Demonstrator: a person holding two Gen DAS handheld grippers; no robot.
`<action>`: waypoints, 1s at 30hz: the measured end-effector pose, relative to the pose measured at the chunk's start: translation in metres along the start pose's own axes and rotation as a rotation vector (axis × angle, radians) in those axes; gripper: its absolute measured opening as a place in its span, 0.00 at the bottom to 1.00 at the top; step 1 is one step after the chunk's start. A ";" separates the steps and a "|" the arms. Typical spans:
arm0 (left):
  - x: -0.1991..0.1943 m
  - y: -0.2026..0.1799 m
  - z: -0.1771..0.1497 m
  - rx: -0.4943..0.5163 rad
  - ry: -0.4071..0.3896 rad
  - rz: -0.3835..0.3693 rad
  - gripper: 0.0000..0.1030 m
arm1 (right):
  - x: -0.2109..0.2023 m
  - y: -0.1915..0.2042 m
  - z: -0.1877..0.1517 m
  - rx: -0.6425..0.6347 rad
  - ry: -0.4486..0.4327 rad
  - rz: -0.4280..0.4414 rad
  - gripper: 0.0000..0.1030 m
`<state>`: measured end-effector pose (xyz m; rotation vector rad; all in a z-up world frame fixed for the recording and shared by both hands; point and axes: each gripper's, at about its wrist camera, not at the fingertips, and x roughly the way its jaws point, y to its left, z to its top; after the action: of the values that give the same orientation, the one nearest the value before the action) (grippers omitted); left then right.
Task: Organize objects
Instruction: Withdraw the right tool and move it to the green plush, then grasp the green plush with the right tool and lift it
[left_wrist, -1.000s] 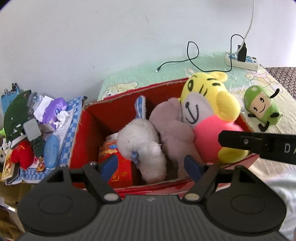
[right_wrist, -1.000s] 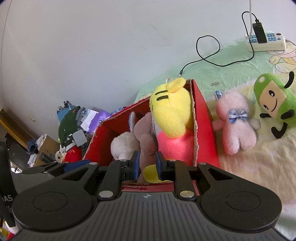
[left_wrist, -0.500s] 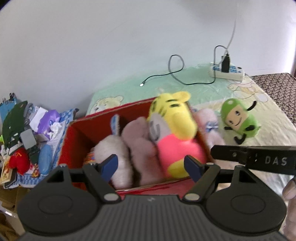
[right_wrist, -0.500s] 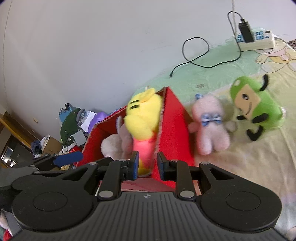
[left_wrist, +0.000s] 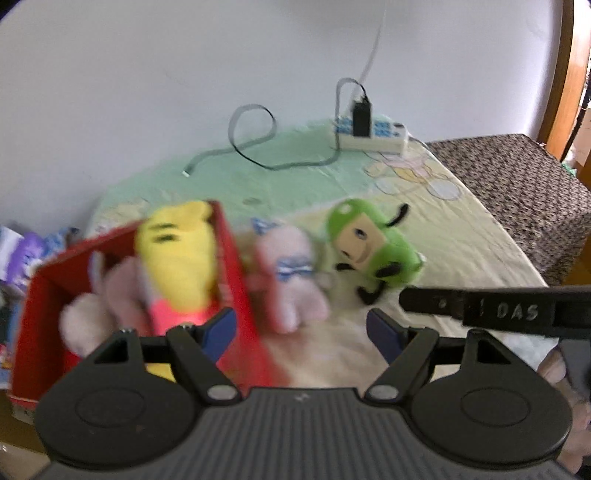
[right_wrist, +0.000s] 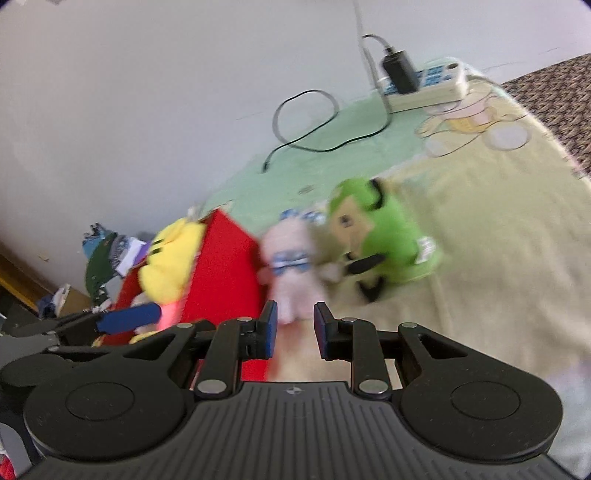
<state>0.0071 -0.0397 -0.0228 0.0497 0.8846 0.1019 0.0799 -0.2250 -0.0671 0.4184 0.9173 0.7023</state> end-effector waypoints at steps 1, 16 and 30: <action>0.007 -0.003 0.001 -0.013 0.010 -0.020 0.76 | -0.001 -0.006 0.005 -0.005 0.004 -0.002 0.25; 0.098 -0.024 0.027 -0.217 0.084 -0.231 0.80 | 0.042 -0.046 0.077 -0.164 0.104 0.000 0.26; 0.157 -0.027 0.045 -0.280 0.176 -0.251 0.71 | 0.096 -0.071 0.093 -0.124 0.229 0.057 0.44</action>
<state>0.1429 -0.0490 -0.1175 -0.3355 1.0376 -0.0057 0.2232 -0.2106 -0.1139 0.2583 1.0742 0.8670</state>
